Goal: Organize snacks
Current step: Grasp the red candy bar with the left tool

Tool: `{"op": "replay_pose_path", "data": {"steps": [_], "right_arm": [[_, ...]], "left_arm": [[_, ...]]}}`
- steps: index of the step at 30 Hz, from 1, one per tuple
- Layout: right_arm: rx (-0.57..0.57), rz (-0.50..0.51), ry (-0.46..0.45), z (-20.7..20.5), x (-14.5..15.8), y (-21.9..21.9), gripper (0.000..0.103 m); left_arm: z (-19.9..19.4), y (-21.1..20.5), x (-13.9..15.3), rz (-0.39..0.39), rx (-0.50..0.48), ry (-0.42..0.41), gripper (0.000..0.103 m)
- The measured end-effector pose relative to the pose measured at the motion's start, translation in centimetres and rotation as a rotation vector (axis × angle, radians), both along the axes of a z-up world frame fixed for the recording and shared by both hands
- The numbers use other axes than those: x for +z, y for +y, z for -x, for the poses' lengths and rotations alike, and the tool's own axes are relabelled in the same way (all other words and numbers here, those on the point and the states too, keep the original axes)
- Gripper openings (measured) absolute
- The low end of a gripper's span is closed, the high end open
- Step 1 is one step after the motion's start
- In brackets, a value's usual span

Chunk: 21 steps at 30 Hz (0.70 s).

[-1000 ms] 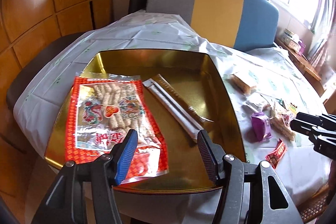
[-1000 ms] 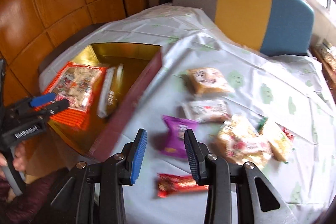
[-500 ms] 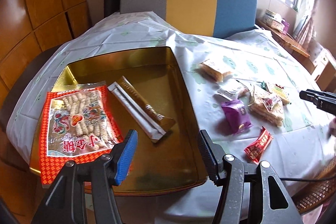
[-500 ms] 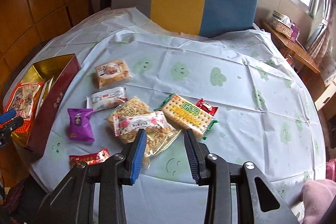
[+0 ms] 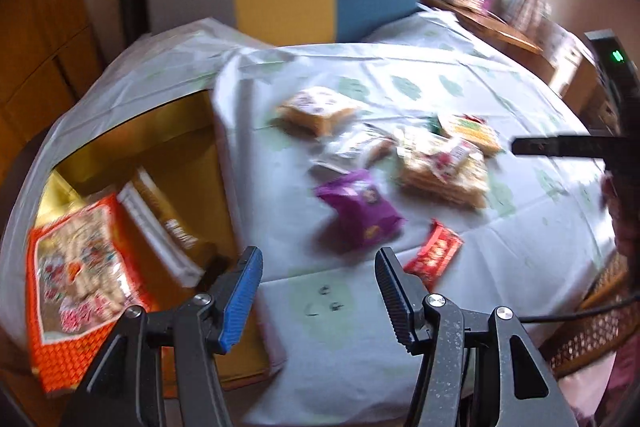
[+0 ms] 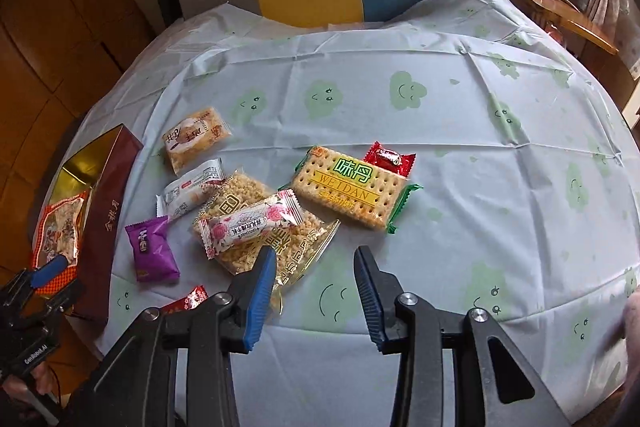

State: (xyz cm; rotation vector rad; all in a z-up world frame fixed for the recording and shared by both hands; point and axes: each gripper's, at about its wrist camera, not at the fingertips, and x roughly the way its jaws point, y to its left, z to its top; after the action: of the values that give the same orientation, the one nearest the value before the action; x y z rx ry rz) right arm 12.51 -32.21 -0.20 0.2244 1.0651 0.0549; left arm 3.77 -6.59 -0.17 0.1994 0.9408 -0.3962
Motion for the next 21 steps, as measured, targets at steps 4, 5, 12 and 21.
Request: {"op": "replay_pose_path", "data": {"steps": [4,5,12,21], "right_arm": [[-0.030,-0.042,0.010,0.0,-0.1,-0.9,0.041],[-0.035,-0.048,0.010,0.0,-0.1,-1.0,0.041],[-0.069,-0.076,0.018,0.0,-0.3,-1.7,0.041],[-0.085,-0.073,0.033,0.0,-0.6,-2.0,0.041]], "left_arm": [[0.8,-3.5,-0.8,-0.040,-0.162,-0.014,0.059],[0.9,-4.4,-1.2,-0.053,-0.198,-0.010,0.059],[0.4,-8.6,-3.7,-0.119,-0.311,0.017,0.058],[0.8,-9.1,-5.4,-0.107,-0.307,0.017,0.023]]}}
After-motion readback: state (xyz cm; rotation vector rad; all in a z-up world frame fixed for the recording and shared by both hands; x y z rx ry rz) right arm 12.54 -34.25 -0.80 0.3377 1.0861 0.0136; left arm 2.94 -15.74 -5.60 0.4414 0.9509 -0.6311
